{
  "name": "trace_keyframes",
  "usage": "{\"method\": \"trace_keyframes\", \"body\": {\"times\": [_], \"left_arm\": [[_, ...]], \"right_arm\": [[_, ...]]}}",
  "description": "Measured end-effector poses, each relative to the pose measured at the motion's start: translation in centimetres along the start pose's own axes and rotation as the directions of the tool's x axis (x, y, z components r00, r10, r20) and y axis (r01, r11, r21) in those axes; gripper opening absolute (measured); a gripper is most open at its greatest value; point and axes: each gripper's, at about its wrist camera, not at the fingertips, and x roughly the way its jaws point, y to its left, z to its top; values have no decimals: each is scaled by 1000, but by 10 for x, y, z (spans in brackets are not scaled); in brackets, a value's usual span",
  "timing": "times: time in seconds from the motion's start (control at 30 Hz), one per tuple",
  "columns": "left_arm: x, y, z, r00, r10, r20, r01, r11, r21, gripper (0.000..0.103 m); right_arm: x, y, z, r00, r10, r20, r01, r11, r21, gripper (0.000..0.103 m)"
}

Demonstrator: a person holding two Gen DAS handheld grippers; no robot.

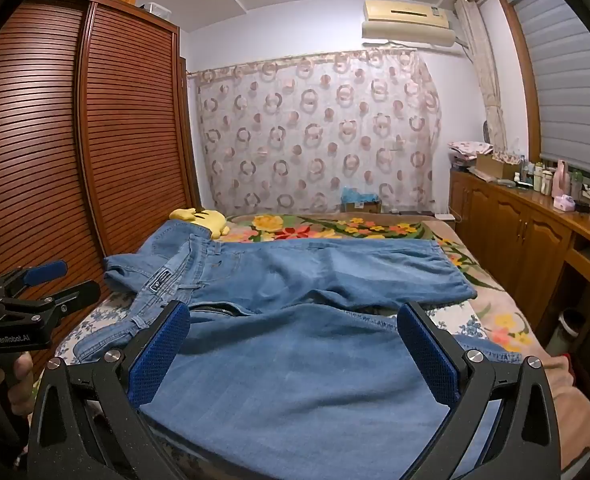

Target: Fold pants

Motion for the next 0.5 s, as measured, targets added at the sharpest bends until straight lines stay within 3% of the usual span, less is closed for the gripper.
{"method": "trace_keyframes", "body": {"times": [0.5], "left_arm": [[-1, -1, 0, 1000, 1, 3, -1, 1000, 2, 103]], "right_arm": [[0, 0, 0, 1000, 0, -7, 0, 1000, -1, 103]]}}
